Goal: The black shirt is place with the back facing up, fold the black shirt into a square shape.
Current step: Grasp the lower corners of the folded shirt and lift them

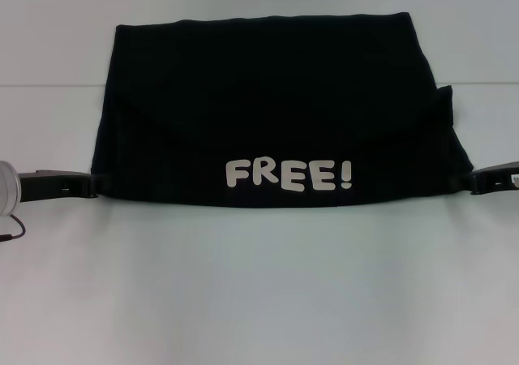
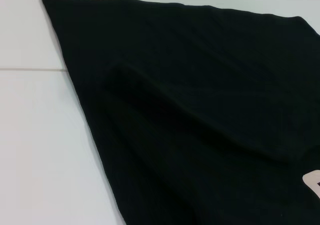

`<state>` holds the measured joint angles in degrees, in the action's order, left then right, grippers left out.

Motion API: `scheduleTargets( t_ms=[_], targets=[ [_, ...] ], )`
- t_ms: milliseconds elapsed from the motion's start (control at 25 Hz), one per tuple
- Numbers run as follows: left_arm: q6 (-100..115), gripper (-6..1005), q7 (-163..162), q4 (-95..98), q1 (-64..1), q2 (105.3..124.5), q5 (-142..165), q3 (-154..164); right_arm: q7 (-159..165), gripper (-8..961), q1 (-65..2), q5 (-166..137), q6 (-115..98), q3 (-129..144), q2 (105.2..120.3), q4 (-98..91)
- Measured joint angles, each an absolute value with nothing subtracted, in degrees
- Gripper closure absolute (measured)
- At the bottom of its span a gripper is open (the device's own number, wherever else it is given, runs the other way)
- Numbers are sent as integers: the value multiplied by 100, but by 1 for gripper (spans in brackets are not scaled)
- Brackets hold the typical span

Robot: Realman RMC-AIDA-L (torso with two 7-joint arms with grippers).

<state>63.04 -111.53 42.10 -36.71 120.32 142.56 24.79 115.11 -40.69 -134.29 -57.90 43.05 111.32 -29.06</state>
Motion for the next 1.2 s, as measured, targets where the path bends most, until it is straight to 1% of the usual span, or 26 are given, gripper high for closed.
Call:
scheduleTargets(
  t_ms=[80,320,600,840,1200],
  targets=[
    [6302,999,-11153,4210,-3673,12032,14256,2479,11509,847,-4054,-13418,-5799,4295,11132,-2937],
    [6304,999,-11185,4223,-3668,12033,14255,2467,11497,934,-3926,-13410,-5981,4163,11112,-3087],
    [6838,1000,-11398,4558,-3455,12103,14206,2440,11221,933,-3573,-13405,-6740,3663,11116,-3426],
    [7670,1000,-11459,4778,-3320,12111,14202,2376,11042,934,-3264,-13405,-7269,3442,11141,-3670],
    [9579,999,-11168,5002,-3136,12029,14243,1934,10613,937,-2612,-13403,-8480,3189,11218,-4215]
  ],
)
